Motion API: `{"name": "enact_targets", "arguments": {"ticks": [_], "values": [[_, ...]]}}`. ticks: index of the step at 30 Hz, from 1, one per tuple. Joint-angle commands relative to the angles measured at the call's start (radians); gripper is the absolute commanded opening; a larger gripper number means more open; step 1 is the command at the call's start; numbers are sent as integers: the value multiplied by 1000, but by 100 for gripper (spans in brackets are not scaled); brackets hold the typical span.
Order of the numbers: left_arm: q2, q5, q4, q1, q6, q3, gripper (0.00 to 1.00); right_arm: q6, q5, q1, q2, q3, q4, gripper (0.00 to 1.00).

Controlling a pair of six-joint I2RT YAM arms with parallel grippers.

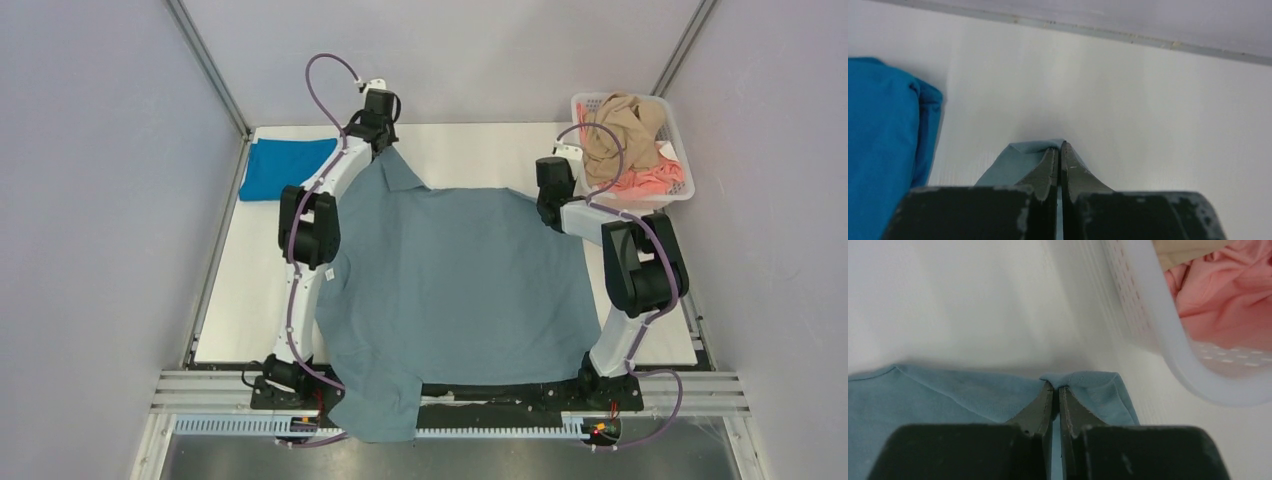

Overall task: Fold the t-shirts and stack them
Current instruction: Flatten out the tshirt

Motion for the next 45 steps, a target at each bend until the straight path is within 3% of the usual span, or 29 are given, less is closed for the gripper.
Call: {"name": "enact_targets", "arguments": {"ticks": [1,3,5,7,8,12,13,15,19,23,26,32,39,45], "values": [[76,95,41,47,-30,122,8,-3,70,-18,31,88,2,9],[98,98,59,50,-29,144,27,-1,74,-23,44,111,-21,19],[113,112,71,54,-30,161,53,-1,59,-23,43,129,-52,35],[111,120,78,54,-31,170,71,13,36,-23,24,142,-92,51],[107,133,85,54,-26,173,76,16,20,-22,8,139,-101,60],[39,159,47,55,-38,159,79,22,-31,0,-98,82,-97,96],[6,167,27,54,-45,132,79,22,-42,10,-122,57,-87,98],[-68,183,1,54,-93,47,80,27,-80,32,-176,3,-66,98],[-202,366,81,54,-192,-201,81,19,-224,93,-252,-110,1,98],[-232,422,112,54,-294,-328,81,6,-339,177,-272,-195,75,98],[-203,425,101,54,-311,-334,82,5,-468,208,-259,-235,128,98],[-150,408,74,54,-333,-322,82,3,-562,247,-203,-295,196,98],[-97,392,-28,54,-337,-292,83,8,-543,249,-137,-296,175,98],[-99,432,19,55,-357,-337,83,13,-531,249,-109,-297,162,98]]}}
